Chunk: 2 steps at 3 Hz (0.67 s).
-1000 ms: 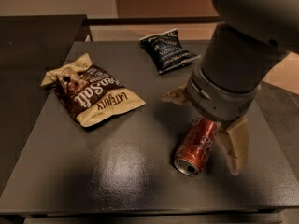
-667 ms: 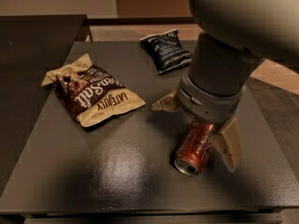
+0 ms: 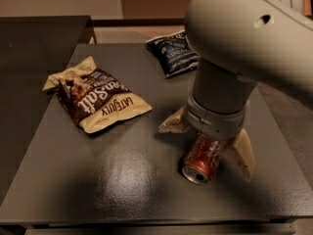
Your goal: Place coke can upright
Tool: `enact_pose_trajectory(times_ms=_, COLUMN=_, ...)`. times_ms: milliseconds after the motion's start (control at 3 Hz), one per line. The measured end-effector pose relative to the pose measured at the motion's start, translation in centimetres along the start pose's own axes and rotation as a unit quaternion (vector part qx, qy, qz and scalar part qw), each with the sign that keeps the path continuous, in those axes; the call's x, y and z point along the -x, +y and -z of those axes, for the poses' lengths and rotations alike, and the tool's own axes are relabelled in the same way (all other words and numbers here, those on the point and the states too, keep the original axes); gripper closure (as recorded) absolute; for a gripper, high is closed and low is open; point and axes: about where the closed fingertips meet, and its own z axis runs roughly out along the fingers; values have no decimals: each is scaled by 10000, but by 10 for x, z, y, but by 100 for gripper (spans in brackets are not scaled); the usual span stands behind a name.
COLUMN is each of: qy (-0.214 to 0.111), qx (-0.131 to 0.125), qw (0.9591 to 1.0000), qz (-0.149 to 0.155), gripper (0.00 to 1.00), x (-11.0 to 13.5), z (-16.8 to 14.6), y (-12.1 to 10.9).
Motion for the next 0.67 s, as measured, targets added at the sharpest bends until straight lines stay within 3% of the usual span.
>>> enact_pose_trajectory(times_ms=333, qy=41, qx=97, qw=9999, qz=97, gripper=2, x=-2, z=-9, y=3)
enact_pose_trajectory(times_ms=667, qy=102, qx=103, qw=9999, qz=80, gripper=20, x=-4, z=-12, y=5)
